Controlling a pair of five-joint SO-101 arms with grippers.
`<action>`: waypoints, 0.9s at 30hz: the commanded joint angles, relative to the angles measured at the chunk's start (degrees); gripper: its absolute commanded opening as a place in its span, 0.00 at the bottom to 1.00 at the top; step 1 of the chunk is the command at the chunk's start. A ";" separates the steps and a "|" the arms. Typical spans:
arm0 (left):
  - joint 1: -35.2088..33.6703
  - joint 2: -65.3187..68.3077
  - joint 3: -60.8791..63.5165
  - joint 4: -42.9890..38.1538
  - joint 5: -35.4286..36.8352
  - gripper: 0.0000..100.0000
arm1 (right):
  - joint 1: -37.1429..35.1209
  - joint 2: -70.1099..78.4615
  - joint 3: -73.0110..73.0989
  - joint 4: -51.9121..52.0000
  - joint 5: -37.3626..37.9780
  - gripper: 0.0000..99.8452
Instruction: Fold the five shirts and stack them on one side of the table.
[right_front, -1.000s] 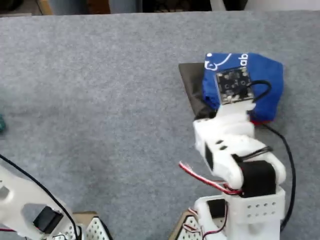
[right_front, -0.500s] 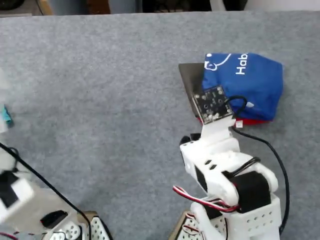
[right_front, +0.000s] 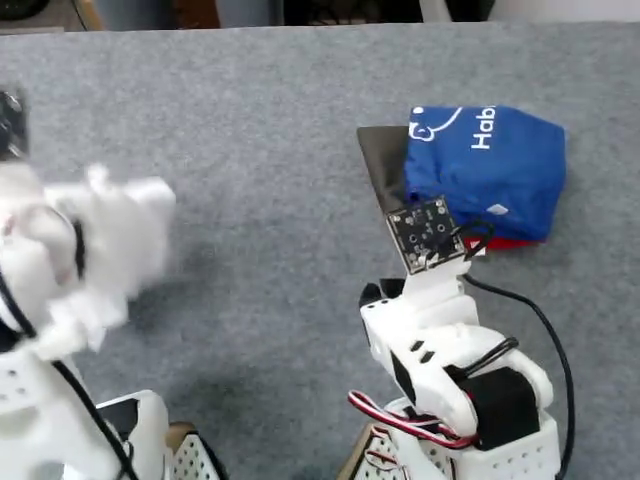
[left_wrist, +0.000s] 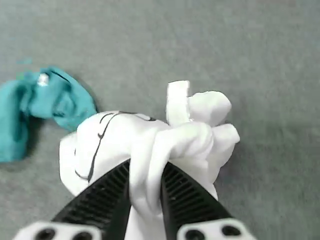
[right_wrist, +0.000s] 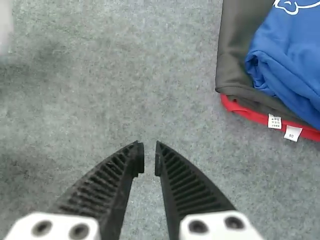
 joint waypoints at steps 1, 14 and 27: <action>1.27 -6.95 12.35 -0.09 0.09 0.15 | -0.62 -0.22 1.36 -1.32 -0.35 0.06; -9.27 -15.03 11.56 -2.55 0.35 0.24 | -0.70 -0.04 5.14 -5.80 0.00 0.06; -22.64 13.80 41.27 -35.16 13.98 0.24 | -0.79 16.84 0.31 -6.42 -0.26 0.06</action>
